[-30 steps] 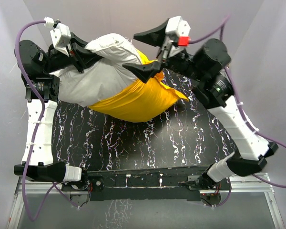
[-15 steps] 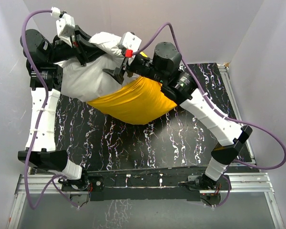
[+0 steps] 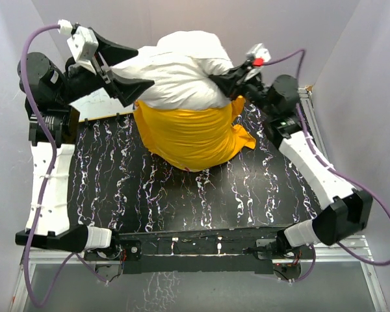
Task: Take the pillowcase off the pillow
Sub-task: Remove the pillow from the pillowcase.
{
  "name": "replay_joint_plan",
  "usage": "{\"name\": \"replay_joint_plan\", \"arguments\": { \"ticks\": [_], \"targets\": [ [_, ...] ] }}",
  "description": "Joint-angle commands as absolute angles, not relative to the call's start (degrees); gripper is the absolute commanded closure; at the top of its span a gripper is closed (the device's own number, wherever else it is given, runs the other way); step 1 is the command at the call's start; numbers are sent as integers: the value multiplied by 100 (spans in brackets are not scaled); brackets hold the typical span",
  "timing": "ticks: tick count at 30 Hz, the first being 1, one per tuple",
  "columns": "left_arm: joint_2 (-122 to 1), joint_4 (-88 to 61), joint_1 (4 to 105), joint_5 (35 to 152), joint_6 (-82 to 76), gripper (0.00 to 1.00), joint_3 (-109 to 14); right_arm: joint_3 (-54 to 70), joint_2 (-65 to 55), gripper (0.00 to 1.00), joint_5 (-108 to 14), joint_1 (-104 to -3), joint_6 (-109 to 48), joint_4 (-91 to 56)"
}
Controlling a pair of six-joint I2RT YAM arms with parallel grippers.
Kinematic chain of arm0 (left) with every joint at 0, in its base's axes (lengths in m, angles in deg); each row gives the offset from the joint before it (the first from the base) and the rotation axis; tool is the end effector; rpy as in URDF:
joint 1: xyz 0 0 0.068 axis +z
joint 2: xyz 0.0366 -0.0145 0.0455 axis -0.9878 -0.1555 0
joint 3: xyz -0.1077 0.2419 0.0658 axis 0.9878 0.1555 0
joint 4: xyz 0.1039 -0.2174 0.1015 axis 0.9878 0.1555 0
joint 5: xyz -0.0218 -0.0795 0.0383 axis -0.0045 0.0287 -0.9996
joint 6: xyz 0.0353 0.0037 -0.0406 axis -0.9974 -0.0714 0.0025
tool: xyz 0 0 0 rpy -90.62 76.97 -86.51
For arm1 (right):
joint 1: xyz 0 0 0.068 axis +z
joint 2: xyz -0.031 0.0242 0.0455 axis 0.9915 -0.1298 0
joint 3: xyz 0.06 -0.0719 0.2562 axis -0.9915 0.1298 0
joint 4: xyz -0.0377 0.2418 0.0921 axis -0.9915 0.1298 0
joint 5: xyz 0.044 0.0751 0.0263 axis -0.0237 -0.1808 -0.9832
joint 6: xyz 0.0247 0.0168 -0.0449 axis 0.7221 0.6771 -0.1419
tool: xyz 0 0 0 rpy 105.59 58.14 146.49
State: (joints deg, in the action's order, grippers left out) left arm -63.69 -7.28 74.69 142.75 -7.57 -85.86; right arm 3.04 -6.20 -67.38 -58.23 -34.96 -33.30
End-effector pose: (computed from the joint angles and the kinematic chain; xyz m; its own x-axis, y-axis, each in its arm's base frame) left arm 0.2189 -0.0546 0.5963 0.3604 -0.1070 -0.9267 0.8530 0.4398 0.2810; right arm 0.2969 0.1527 0.4529 0.1780 0.1240 -0.9762 -0.7931 0.6053 -0.0677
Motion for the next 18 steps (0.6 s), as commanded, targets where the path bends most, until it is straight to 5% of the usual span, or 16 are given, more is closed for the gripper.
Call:
{"name": "replay_joint_plan", "arguments": {
  "ticks": [1, 8, 18],
  "targets": [
    [-5946, -106, 7490, 13761, -1221, 3, -8063, 735, -129, 92, -7490, -6353, -2624, -3637],
    [-5842, -30, 7526, 13175, -978, 3, -7580, 1097, 212, 92, -8339, -6558, -2395, -4145],
    [-5713, -749, 7737, 13176, 212, 3, -6746, 1176, 484, 92, -7546, -6628, -2930, -3182]
  ]
}}
